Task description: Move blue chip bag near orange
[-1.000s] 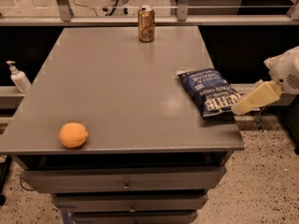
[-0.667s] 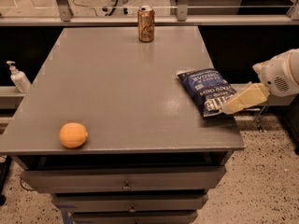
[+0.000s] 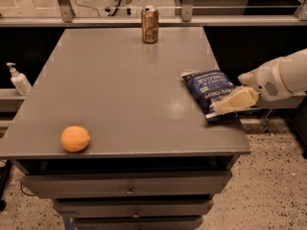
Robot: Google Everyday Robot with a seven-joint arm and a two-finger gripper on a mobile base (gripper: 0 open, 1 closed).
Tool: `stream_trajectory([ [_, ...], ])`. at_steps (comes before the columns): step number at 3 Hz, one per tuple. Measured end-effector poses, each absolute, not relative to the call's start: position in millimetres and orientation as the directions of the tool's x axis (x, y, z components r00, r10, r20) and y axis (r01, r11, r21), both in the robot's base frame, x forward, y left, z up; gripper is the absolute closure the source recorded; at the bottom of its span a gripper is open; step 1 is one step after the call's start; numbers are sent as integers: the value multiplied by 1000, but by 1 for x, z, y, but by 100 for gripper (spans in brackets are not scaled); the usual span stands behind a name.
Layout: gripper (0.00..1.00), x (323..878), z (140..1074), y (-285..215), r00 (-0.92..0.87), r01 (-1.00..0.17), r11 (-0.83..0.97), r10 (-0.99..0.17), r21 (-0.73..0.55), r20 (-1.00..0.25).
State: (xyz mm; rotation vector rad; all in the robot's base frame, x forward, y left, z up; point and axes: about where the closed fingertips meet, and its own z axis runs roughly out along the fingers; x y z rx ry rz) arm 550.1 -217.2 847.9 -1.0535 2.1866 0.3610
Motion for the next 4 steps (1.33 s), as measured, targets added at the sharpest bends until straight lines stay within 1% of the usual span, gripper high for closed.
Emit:
stream_trajectory([
  [3,87,556,843,-200,-433,-793,609,-546,15,-718],
  [4,100,574,859,-180,-377,-819,574,-537,1,-755],
])
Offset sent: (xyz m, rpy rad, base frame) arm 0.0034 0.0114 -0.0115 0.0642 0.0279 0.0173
